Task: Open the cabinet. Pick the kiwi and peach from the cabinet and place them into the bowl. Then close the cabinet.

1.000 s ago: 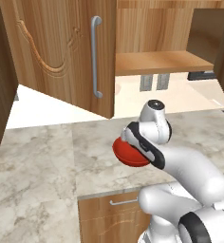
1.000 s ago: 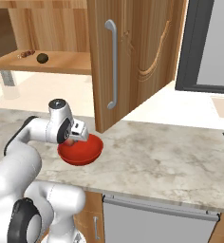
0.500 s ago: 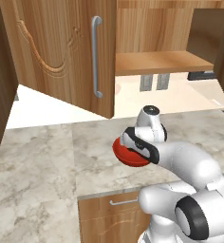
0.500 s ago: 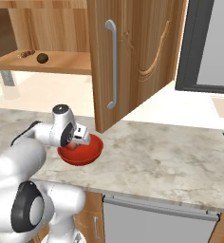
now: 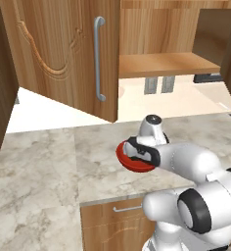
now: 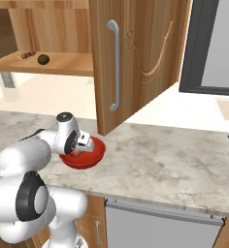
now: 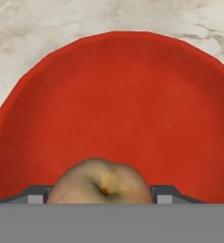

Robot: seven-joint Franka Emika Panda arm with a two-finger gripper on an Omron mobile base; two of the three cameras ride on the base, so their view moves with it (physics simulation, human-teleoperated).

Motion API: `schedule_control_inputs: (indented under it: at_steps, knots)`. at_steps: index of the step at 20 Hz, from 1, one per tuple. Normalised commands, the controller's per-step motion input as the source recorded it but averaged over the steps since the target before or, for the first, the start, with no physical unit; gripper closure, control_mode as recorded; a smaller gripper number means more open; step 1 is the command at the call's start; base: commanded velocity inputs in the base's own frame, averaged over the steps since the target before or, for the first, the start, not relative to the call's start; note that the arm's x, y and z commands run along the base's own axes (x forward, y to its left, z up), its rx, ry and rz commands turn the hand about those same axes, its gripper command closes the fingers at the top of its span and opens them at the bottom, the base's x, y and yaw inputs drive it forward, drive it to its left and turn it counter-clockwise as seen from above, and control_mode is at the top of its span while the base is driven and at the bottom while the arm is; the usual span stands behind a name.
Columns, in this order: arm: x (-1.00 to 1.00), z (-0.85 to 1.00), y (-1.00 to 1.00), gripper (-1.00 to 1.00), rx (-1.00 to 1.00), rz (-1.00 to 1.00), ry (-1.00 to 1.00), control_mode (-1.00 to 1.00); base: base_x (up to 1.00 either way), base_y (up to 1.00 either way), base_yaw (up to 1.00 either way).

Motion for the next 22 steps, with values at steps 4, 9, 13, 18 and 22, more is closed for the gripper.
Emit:
schedule_control_inputs:
  at_steps: [4, 9, 13, 18, 22]
  knots:
    - [0.08, 0.0, 0.0, 1.0, 0.0, 0.0, 0.1, -1.0, 0.0, 0.0, 0.0]
    - [0.01, 0.0, 0.0, -1.0, 0.0, 0.0, 0.03, -1.0, 0.0, 0.0, 0.0]
    - [0.01, 0.0, 0.0, -1.0, 0.0, 0.0, 0.01, -1.0, 0.0, 0.0, 0.0]
    - [0.0, 0.0, -0.1, -1.0, 0.0, 0.0, -0.06, -1.0, 0.0, 0.0, 0.0]
    - [0.0, 0.14, -0.06, -1.0, 0.05, 0.0, -0.12, -1.0, 0.0, 0.0, 0.0]
